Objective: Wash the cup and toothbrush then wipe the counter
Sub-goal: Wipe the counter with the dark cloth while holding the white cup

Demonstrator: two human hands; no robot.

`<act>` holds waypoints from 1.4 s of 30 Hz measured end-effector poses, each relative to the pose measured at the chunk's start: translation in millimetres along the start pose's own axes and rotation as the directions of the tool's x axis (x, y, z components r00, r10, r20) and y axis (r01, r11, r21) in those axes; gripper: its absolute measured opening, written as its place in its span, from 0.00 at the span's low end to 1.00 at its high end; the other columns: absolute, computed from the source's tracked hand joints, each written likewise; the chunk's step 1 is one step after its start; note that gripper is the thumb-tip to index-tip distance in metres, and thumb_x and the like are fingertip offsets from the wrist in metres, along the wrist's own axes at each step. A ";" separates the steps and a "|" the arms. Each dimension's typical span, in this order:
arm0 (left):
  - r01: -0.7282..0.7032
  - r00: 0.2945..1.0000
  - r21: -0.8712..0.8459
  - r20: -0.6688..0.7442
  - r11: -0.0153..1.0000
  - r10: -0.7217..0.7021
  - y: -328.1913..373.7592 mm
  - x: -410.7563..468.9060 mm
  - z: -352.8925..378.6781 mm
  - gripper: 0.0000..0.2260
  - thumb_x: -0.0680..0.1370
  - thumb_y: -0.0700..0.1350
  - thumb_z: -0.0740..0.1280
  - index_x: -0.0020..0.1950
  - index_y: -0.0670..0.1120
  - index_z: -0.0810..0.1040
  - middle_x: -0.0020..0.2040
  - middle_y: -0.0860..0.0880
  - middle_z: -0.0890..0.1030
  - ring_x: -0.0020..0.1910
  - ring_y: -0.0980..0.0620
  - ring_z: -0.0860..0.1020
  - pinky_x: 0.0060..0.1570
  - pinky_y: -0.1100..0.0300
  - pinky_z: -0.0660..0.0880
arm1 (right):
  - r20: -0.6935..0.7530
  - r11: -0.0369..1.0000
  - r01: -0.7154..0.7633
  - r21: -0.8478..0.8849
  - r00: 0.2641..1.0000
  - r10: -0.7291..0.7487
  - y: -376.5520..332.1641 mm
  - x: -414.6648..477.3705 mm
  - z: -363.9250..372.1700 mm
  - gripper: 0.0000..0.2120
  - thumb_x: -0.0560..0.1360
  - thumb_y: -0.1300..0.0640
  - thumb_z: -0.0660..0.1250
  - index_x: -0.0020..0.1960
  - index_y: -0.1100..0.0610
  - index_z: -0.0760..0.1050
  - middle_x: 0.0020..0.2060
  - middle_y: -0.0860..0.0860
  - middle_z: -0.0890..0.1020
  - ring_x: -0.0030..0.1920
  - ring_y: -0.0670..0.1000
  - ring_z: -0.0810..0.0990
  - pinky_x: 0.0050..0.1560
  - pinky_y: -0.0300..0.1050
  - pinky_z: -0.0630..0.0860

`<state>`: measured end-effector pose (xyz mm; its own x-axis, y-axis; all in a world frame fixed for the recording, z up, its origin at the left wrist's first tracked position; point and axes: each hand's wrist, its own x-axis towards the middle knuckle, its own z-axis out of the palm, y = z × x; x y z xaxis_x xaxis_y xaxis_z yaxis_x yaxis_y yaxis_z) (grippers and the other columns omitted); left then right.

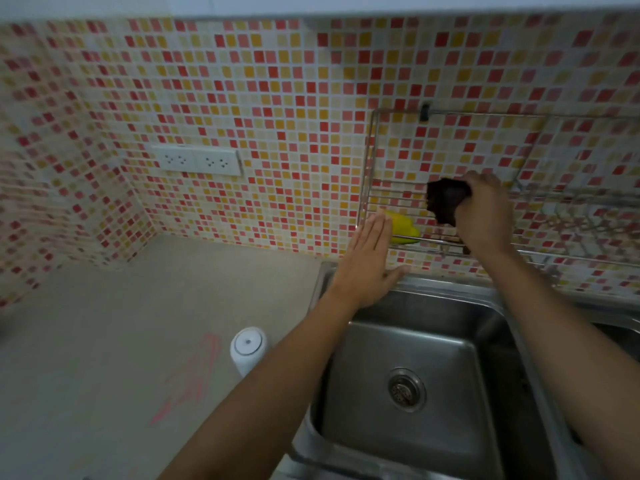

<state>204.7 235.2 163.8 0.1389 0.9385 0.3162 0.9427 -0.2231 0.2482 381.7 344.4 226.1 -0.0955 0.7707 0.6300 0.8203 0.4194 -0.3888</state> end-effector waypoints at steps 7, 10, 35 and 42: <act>0.249 0.968 -0.080 0.052 0.965 -0.246 -110.2 -135.8 15.1 0.36 0.78 0.66 0.51 0.79 0.48 0.46 0.80 0.48 0.46 0.78 0.48 0.43 0.77 0.46 0.45 | 0.017 0.962 0.055 0.269 0.998 -0.062 -89.1 -89.0 -18.6 0.12 0.65 0.72 0.57 0.43 0.60 0.72 0.41 0.55 0.73 0.41 0.52 0.69 0.39 0.42 0.59; 0.339 0.934 -0.093 0.153 0.936 -0.323 -149.5 -171.8 22.7 0.40 0.73 0.72 0.48 0.79 0.49 0.49 0.80 0.49 0.49 0.79 0.47 0.47 0.75 0.45 0.46 | 0.287 0.968 -0.114 0.222 0.957 0.047 -110.8 -155.3 40.6 0.14 0.67 0.71 0.60 0.49 0.60 0.77 0.46 0.58 0.78 0.46 0.58 0.75 0.47 0.44 0.68; 0.416 0.835 -0.739 0.079 0.530 -0.545 -296.1 -246.6 30.9 0.39 0.62 0.47 0.82 0.67 0.52 0.65 0.62 0.54 0.76 0.59 0.64 0.75 0.59 0.73 0.70 | 0.704 0.956 0.090 -0.279 0.696 0.140 -194.2 -316.5 275.3 0.35 0.77 0.34 0.39 0.78 0.50 0.52 0.78 0.52 0.53 0.77 0.58 0.50 0.75 0.60 0.42; 0.424 0.746 -0.699 -0.091 0.576 -0.659 -380.8 -277.5 -18.3 0.40 0.65 0.51 0.80 0.70 0.53 0.61 0.62 0.60 0.74 0.62 0.62 0.75 0.64 0.54 0.74 | 0.782 0.910 0.377 0.171 0.510 -0.358 -329.6 -439.3 243.1 0.29 0.81 0.39 0.45 0.78 0.53 0.55 0.77 0.51 0.55 0.77 0.58 0.51 0.74 0.62 0.49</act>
<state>-198.3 54.9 -1.7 -0.5453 0.8237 0.1556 0.3900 0.0850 0.9169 16.2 -15.9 -85.9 -0.7834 0.6180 -0.0659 0.6145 0.7543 -0.2310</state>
